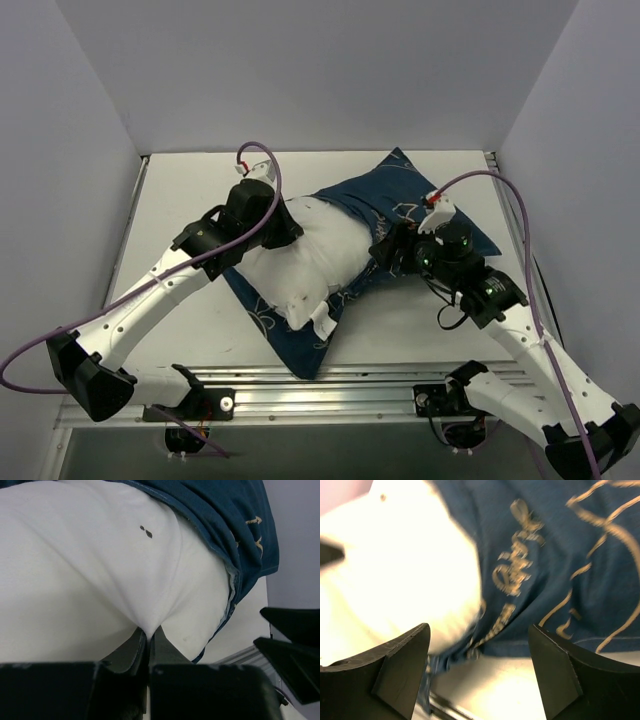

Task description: Remove the pillowcase from the pillow

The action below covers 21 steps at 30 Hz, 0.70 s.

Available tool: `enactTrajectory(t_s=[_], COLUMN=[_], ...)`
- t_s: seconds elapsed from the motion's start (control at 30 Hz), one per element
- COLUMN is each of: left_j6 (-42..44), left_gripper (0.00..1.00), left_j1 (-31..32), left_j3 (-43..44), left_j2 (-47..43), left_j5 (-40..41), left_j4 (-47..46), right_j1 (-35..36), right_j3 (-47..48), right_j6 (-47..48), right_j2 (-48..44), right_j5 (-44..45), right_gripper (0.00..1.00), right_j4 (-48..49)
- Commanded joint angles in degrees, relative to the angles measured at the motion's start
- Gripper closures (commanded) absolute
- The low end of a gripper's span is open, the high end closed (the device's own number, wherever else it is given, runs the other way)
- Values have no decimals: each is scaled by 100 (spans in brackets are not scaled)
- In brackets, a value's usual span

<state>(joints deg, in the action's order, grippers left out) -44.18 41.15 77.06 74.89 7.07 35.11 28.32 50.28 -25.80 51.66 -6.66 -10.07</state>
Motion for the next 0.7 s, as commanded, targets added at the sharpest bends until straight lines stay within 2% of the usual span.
enactTrajectory(t_s=[0.0,0.33,0.67], left_j6=[-20,-292,-319], left_gripper=[98,98,98], left_j1=[8,236,324], left_j3=[670,837,767], left_j2=[182,359,342], left_j5=[242,523,541], left_j4=[-690,-787,-769], right_j1=[121,376,1027], right_j3=[-325,-1170,-1389], right_j6=[-118,-751,-1040], right_j2=[-235,-341,457], right_j5=[-442,-1426,-978], right_gripper=[26,34,34], right_j4=[-496,356,971])
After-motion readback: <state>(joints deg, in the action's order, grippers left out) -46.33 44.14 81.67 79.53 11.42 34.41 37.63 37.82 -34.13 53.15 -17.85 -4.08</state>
